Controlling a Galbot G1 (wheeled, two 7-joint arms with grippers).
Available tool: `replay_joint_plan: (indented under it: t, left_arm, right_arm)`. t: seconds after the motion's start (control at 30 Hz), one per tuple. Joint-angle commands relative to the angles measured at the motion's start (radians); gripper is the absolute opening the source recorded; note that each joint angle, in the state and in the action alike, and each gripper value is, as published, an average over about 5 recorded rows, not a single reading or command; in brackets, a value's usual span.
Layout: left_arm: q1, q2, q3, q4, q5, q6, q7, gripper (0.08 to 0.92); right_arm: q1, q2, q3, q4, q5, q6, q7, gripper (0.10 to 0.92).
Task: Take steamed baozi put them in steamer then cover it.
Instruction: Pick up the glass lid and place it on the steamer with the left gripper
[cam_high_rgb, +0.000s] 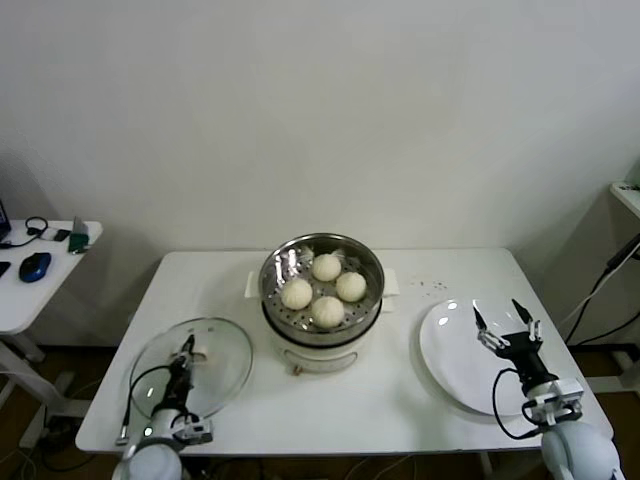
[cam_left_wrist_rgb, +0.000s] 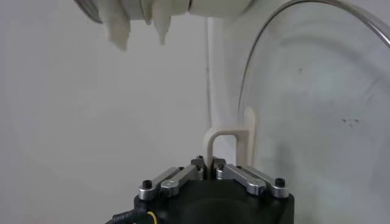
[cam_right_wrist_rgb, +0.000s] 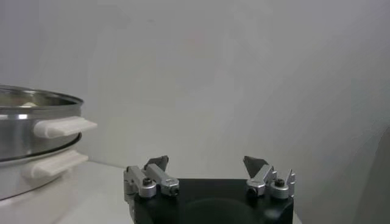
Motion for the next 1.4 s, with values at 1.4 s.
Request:
replay_joint_plan:
  t: [1.4]
  left_arm:
    - [-0.424, 0.255, 0.625, -0.519, 0.055, 0.697, 0.480, 0.147]
  right_arm:
    - [0.181, -0.085, -0.099, -0.151, -0.061, -0.021, 0.038, 0.823]
